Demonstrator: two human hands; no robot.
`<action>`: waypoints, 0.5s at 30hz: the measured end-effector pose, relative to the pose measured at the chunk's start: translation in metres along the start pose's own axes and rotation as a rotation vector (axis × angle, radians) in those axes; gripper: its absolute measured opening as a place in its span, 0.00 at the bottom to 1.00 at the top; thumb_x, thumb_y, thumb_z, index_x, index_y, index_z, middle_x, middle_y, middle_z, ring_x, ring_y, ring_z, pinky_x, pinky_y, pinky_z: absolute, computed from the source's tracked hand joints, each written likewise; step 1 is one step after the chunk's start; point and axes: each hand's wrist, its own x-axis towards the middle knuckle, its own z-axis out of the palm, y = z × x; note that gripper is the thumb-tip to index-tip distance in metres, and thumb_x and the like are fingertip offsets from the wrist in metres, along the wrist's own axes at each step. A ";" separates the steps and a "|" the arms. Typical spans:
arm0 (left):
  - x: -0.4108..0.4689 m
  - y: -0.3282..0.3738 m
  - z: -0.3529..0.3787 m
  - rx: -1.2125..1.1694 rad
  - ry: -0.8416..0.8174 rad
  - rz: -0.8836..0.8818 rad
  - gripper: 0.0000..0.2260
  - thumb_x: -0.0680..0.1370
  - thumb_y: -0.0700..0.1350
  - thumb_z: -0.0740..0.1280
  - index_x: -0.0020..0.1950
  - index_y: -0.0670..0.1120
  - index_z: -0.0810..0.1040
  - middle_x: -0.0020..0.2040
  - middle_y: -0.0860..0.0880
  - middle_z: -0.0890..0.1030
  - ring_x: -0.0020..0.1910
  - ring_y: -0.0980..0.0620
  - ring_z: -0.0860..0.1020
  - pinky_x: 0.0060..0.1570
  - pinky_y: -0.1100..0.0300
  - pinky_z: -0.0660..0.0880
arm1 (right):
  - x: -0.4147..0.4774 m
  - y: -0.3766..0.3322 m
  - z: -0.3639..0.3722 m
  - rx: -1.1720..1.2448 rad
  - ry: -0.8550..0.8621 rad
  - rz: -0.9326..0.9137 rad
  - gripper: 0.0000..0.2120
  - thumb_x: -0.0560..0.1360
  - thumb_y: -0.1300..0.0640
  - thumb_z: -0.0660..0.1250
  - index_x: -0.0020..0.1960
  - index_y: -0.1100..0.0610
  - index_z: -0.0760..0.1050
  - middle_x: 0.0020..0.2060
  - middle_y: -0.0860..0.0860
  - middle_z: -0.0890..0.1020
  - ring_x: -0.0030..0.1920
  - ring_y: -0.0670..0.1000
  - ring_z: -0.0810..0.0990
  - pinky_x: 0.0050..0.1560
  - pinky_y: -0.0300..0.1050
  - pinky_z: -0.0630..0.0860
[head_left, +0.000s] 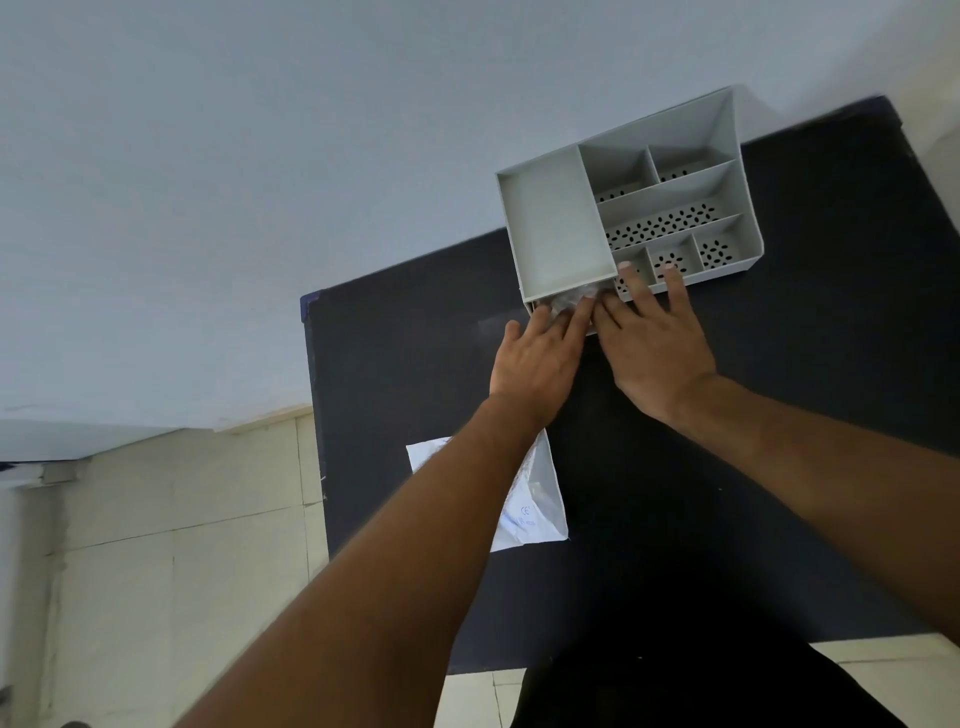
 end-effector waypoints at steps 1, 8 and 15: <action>0.001 0.001 0.000 -0.012 0.003 0.001 0.32 0.84 0.45 0.59 0.84 0.46 0.46 0.78 0.45 0.68 0.75 0.42 0.64 0.64 0.47 0.68 | 0.002 -0.001 0.000 0.017 -0.007 0.023 0.31 0.81 0.49 0.60 0.81 0.55 0.56 0.80 0.53 0.63 0.81 0.60 0.47 0.76 0.67 0.39; -0.008 0.003 0.003 -0.028 0.086 -0.039 0.29 0.81 0.45 0.64 0.81 0.44 0.60 0.78 0.43 0.68 0.74 0.42 0.67 0.62 0.46 0.72 | 0.013 -0.007 0.002 0.040 -0.069 0.090 0.33 0.81 0.46 0.57 0.82 0.53 0.49 0.81 0.53 0.59 0.80 0.68 0.48 0.74 0.73 0.43; -0.015 -0.004 0.005 -0.016 0.187 -0.075 0.28 0.74 0.42 0.74 0.74 0.47 0.72 0.79 0.41 0.64 0.75 0.37 0.65 0.61 0.41 0.72 | 0.015 -0.001 0.006 0.039 -0.008 0.062 0.28 0.81 0.49 0.61 0.79 0.52 0.61 0.76 0.53 0.69 0.77 0.66 0.62 0.75 0.72 0.49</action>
